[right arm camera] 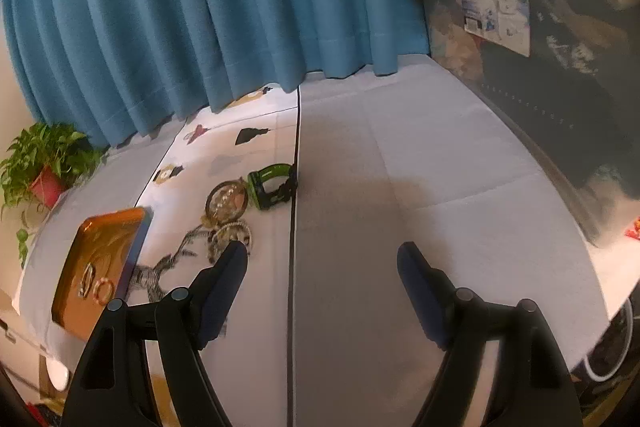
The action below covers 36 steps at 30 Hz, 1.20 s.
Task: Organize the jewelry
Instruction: 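Grasp the green watch with the right tool while the left tool grasps the silver bangle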
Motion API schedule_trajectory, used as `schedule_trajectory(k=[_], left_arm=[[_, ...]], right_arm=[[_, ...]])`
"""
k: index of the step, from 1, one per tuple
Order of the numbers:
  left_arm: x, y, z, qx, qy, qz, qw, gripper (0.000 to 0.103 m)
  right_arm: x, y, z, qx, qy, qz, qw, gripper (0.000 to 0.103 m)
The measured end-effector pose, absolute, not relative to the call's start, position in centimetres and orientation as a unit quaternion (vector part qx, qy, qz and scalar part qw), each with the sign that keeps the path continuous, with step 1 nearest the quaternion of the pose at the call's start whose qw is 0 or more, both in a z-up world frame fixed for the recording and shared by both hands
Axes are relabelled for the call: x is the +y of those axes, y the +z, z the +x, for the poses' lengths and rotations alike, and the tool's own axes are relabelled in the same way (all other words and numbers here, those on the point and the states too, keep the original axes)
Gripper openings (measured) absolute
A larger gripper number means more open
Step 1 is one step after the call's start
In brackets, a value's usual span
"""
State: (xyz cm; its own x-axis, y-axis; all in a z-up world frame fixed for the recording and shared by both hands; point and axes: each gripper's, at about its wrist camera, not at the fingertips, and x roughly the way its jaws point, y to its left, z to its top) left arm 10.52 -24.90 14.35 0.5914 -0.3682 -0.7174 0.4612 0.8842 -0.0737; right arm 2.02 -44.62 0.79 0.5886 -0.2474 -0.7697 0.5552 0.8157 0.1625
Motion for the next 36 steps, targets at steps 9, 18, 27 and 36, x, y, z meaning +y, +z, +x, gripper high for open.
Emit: schedule_trajectory(k=[9,18,27,36], left_arm=[[-27.1,6.6,18.5,0.446,-0.249,0.014,0.86,0.103],[-31.2,-4.5,25.3,0.534,-0.208,0.103,0.813,0.102],[-37.2,-8.3,25.5,0.556,-0.28,0.165,0.765,0.062],[-39.6,-11.5,26.9,0.597,-0.274,0.182,0.731,0.029]], right_arm=[[-46.9,-4.7,10.4,0.396,-0.225,0.192,0.87,0.078],[-45.2,-6.9,15.9,0.416,-0.122,0.084,0.897,0.077],[-45.5,-8.1,16.5,0.41,-0.062,0.078,0.906,0.045],[-45.4,-8.5,16.7,0.437,-0.05,0.055,0.896,0.042]])
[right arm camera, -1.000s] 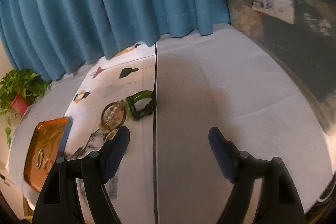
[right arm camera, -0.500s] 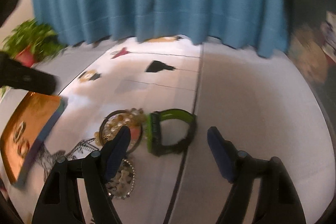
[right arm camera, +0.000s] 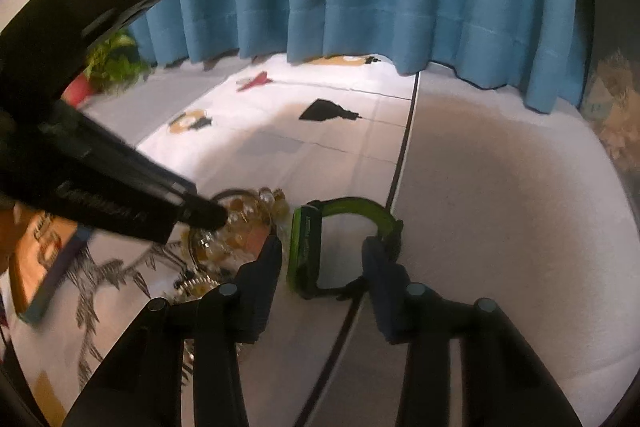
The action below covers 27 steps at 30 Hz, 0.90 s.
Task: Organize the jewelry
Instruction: 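Grasp the green watch with the right tool while the left tool grasps the silver bangle, then lift the watch and bangle and carry them toward the copper tray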
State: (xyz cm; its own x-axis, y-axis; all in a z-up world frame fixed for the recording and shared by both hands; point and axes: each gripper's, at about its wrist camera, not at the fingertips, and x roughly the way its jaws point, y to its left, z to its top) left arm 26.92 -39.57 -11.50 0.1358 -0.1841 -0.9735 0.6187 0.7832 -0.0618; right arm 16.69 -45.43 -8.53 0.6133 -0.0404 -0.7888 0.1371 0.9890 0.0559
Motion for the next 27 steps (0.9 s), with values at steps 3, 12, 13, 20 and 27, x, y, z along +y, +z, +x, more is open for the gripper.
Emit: schedule_trajectory(k=[3,12,13,20,27], left_arm=[[-39.9,-11.9,27.5,0.606,-0.274,0.173,0.727,0.023],[-38.7,-9.9,26.9,0.58,-0.301,0.145,0.743,0.005],[-38.3,-9.3,26.7,0.576,-0.307,0.14,0.744,0.005],[-34.9,-5.9,24.2,0.555,-0.326,0.092,0.76,0.005],[-30.3,-3.2,18.6,0.532,-0.334,0.09,0.773,0.005]], right_arm=[[-45.5,-8.8,16.6,0.434,-0.056,0.057,0.897,0.042],[-46.7,-8.7,16.3,0.456,-0.073,0.088,0.883,0.016],[-47.0,-8.5,16.1,0.454,-0.081,0.09,0.883,0.016],[-49.9,-6.1,13.1,0.421,-0.09,0.166,0.887,0.016],[-48.6,-2.2,7.6,0.379,-0.068,0.225,0.895,0.016]])
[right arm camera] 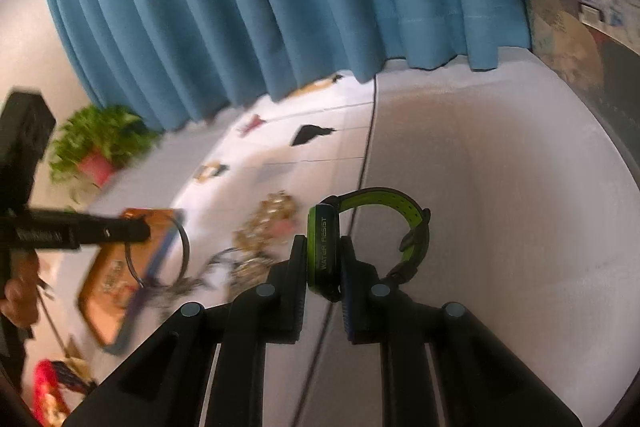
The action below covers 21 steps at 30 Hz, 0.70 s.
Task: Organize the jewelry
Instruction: 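Lift the watch and bangle and carry them toward the copper tray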
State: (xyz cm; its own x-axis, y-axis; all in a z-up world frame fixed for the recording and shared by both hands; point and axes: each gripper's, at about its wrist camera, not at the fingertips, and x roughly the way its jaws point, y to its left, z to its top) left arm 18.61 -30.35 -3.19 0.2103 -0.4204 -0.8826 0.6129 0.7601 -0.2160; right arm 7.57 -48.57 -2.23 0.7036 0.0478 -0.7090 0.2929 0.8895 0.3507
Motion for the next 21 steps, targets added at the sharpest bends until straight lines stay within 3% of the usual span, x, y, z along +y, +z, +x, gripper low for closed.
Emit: schedule_trajectory(k=[21], left_arm=[[-15.9,2.7,1.4,0.488,-0.346,0.025,0.801,0.005]], right_arm=[[-37.9,6.6,-9.3,0.41,-0.129,0.178,0.885,0.016]])
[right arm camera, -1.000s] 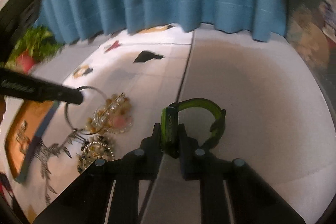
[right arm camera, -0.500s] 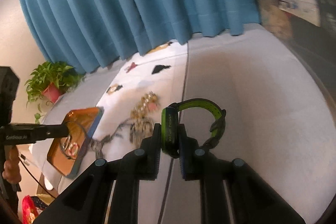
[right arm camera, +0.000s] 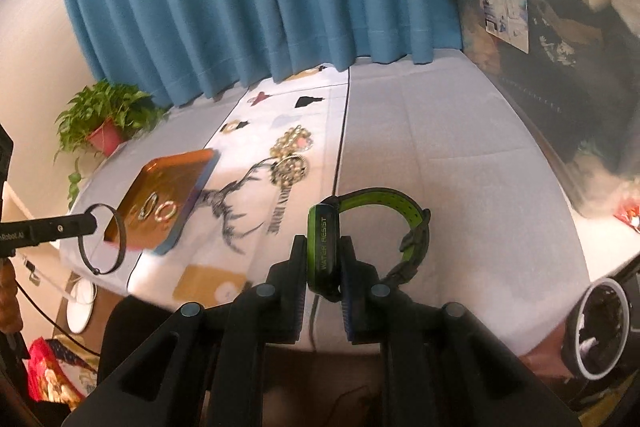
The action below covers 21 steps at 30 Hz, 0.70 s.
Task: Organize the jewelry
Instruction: 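Lift the watch and bangle and carry them toward the copper tray, then lower the watch and bangle onto the tray and open both tools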
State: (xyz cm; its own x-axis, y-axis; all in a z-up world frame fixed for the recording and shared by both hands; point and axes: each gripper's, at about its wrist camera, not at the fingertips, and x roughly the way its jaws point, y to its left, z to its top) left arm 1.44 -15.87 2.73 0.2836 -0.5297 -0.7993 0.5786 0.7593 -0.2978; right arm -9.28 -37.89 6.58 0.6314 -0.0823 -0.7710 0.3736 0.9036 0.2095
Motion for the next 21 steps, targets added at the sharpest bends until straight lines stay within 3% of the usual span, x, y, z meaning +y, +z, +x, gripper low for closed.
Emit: schedule_trajectory(k=[10,21], left_arm=[[-10.6,3.7,1.5,0.473,-0.325,-0.007,0.819,0.005],[-6.5,2.4,7.0,0.469,-0.283,-0.03,0.836,0.005]], right_arm=[[-33.7,8.0,-7.8,0.416,-0.099,0.148,0.892,0.016],[-30.1,7.1,-1.5,0.435,-0.053,0.13,0.889,0.016]])
